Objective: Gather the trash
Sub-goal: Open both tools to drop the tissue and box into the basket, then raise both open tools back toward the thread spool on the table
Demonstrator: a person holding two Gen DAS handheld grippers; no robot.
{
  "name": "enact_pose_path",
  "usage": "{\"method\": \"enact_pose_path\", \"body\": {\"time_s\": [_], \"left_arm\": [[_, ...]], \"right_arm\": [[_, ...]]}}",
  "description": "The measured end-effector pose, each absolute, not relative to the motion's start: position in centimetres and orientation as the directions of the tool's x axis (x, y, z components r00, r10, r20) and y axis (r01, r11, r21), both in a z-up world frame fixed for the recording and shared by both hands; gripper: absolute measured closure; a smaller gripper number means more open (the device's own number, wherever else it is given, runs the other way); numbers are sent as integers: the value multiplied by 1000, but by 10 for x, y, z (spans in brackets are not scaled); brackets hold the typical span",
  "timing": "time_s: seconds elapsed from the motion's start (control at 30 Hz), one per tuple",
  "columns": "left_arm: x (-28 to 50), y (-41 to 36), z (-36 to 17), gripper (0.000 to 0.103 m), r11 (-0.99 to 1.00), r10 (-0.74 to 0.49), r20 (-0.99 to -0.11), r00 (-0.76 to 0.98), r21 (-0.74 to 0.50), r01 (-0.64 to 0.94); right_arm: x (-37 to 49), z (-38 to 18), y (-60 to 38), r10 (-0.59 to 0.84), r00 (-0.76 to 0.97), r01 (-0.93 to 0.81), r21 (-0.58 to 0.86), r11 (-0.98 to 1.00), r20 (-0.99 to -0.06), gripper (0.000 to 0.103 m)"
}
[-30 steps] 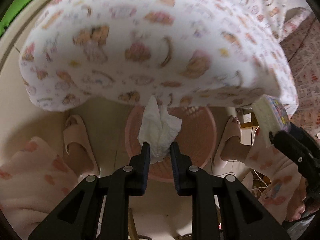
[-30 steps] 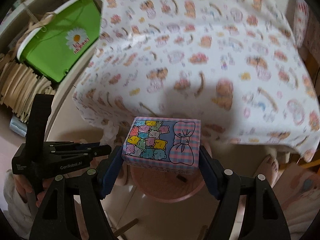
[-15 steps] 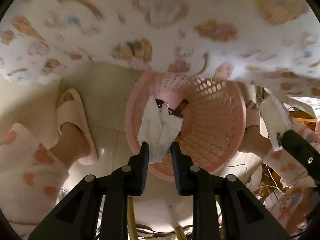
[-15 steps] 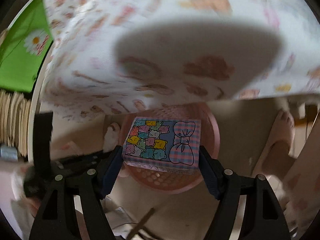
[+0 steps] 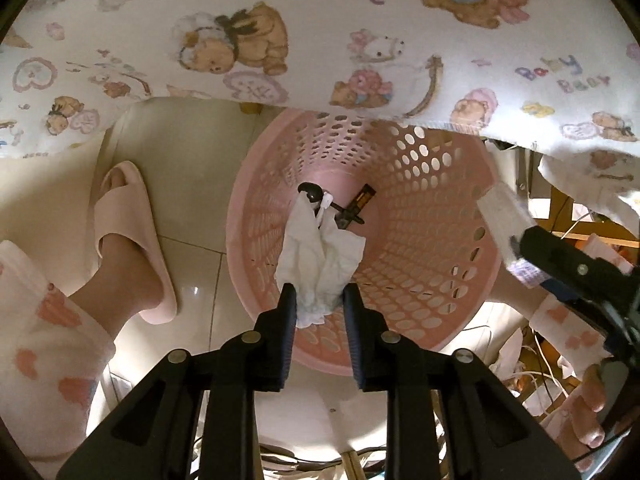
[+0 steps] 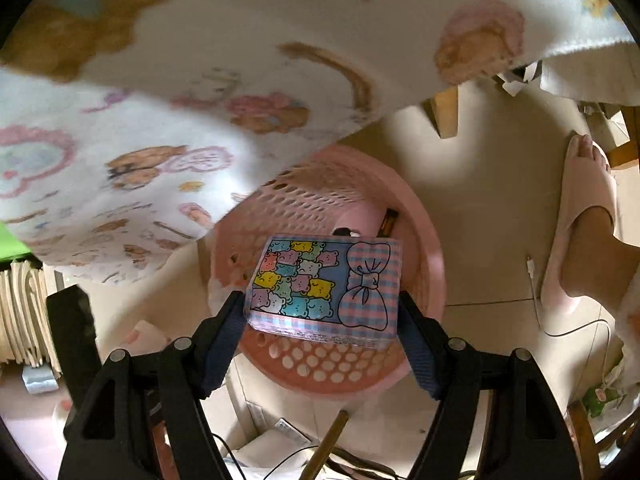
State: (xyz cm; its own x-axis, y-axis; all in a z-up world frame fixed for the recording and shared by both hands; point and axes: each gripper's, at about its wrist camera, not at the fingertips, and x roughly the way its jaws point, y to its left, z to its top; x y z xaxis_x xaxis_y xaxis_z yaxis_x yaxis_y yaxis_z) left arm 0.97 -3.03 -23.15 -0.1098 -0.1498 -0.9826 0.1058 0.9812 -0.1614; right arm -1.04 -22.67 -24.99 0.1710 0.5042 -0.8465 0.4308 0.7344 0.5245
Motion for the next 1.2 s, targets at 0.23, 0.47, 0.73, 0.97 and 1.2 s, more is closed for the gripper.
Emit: {"method": "enact_pose_path", "body": {"time_s": [0.23,0.47,0.73,0.97,1.2], "left_arm": [[10,-25,-227,51,989,-105,-990,-97,-114,96],[11,-19,-208,31,992,-87,-995,-42,-91,87],[11,-17,-171,30,994,-56,-995,83,-48,96],[15,-13,-143,29,995,-50,-979,198,-31,96],[16,-5,-117,29,997,-45,-955,292,-25,70]], "right_arm": [[-14,-254,-233,507,179,438,530,726,-843,26],[-19,-255,-232,499,182,453,523,723,-847,22],[-18,-222,-220,374,242,346,440,829,-895,20],[-20,-176,-204,209,372,210,301,930,-904,20],[-25,-143,-211,203,450,200,319,926,-870,20]]}}
